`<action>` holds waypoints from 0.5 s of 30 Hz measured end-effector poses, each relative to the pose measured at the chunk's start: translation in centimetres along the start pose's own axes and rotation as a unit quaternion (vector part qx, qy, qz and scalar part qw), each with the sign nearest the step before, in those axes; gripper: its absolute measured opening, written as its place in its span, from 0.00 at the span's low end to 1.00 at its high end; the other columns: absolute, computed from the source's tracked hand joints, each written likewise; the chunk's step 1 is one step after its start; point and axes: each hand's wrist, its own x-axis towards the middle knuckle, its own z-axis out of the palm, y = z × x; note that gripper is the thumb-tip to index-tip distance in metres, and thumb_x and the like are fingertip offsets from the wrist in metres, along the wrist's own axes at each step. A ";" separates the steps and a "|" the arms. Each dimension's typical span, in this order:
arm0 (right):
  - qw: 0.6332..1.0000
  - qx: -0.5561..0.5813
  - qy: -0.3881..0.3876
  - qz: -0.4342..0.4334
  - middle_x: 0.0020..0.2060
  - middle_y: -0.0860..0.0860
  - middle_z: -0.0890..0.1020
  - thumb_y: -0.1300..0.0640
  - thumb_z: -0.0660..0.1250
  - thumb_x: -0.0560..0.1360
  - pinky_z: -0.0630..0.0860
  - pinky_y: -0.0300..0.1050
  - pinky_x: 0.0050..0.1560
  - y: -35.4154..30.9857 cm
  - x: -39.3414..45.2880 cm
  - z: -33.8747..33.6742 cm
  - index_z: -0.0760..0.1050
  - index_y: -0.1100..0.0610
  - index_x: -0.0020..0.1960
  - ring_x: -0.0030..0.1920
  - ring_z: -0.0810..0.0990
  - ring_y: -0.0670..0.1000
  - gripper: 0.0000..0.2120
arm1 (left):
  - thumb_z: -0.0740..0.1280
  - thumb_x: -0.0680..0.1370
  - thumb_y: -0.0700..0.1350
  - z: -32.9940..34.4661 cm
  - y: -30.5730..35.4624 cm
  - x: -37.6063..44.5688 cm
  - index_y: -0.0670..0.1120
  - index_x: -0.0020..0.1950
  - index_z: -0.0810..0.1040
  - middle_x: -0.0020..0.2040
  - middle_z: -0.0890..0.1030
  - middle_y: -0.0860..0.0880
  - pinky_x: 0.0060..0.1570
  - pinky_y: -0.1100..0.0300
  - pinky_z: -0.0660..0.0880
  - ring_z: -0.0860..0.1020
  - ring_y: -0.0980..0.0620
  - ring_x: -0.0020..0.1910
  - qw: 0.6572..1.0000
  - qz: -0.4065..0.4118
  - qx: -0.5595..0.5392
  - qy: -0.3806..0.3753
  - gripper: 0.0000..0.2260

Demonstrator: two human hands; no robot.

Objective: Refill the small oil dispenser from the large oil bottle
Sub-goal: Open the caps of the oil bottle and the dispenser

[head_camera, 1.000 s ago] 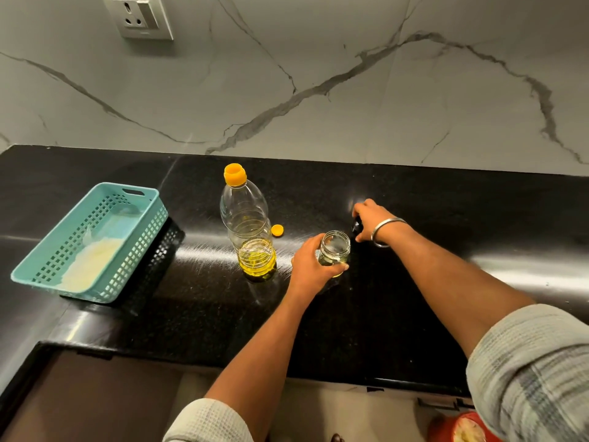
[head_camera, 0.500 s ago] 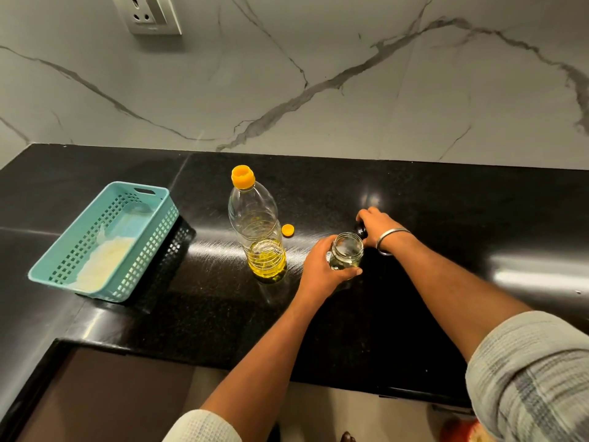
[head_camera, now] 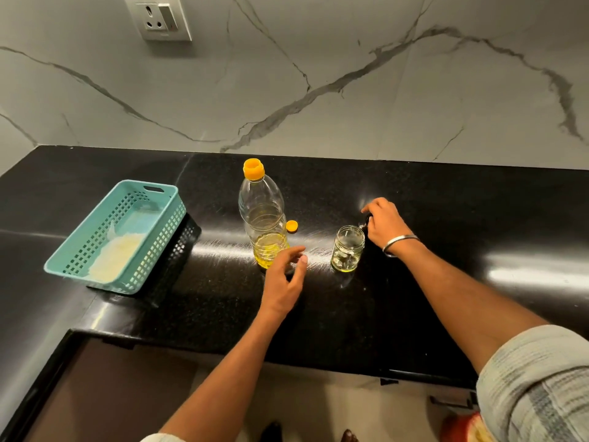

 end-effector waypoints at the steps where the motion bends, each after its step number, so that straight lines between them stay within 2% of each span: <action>1: 1.000 0.013 0.002 0.000 0.58 0.55 0.72 0.67 0.58 0.75 0.69 0.47 0.65 -0.2 -0.4 0.1 0.75 0.61 0.58 0.62 0.69 0.54 0.14 | 0.65 0.80 0.45 -0.4 -0.1 -0.2 0.48 0.58 0.79 0.52 0.80 0.54 0.49 0.63 0.76 0.79 0.57 0.49 1.000 -0.001 -0.003 0.015 0.09; 7: 0.997 0.072 0.022 0.025 0.57 0.56 0.73 0.75 0.55 0.70 0.65 0.44 0.66 -0.8 -2.9 0.7 0.76 0.63 0.55 0.61 0.70 0.55 0.19 | 0.67 0.79 0.44 -1.8 0.6 -1.4 0.45 0.48 0.79 0.40 0.81 0.49 0.41 0.58 0.77 0.79 0.52 0.39 0.999 -0.002 -0.008 0.040 0.03; 9: 0.994 0.095 0.028 0.034 0.57 0.57 0.73 0.76 0.56 0.68 0.65 0.42 0.65 -0.9 -3.7 0.8 0.76 0.64 0.55 0.61 0.70 0.55 0.20 | 0.67 0.79 0.44 -2.5 0.4 -1.8 0.44 0.44 0.78 0.37 0.80 0.47 0.39 0.56 0.76 0.78 0.50 0.36 0.996 -0.004 -0.003 0.085 0.06; 11: 0.991 0.126 0.028 0.046 0.57 0.58 0.73 0.77 0.57 0.67 0.64 0.40 0.64 -1.2 -4.7 0.7 0.76 0.64 0.55 0.62 0.71 0.54 0.21 | 0.68 0.78 0.47 -3.5 -0.1 -2.1 0.45 0.41 0.74 0.35 0.77 0.49 0.38 0.56 0.74 0.75 0.52 0.34 0.991 -0.019 0.001 0.130 0.08; 13: 0.986 0.158 0.016 0.058 0.59 0.57 0.73 0.76 0.58 0.67 0.65 0.39 0.64 -1.5 -5.7 0.9 0.75 0.63 0.58 0.61 0.71 0.54 0.23 | 0.70 0.75 0.51 -4.7 -0.6 -1.9 0.47 0.41 0.71 0.36 0.72 0.50 0.39 0.56 0.72 0.70 0.53 0.35 0.985 -0.034 0.007 0.169 0.12; 15: 0.977 0.200 -0.014 0.069 0.61 0.56 0.71 0.76 0.58 0.67 0.68 0.44 0.66 -1.6 -6.4 1.6 0.72 0.62 0.62 0.63 0.72 0.55 0.25 | 0.72 0.72 0.58 -5.7 -0.8 -1.4 0.49 0.46 0.68 0.41 0.69 0.50 0.41 0.53 0.72 0.68 0.52 0.38 0.979 -0.028 0.014 0.204 0.17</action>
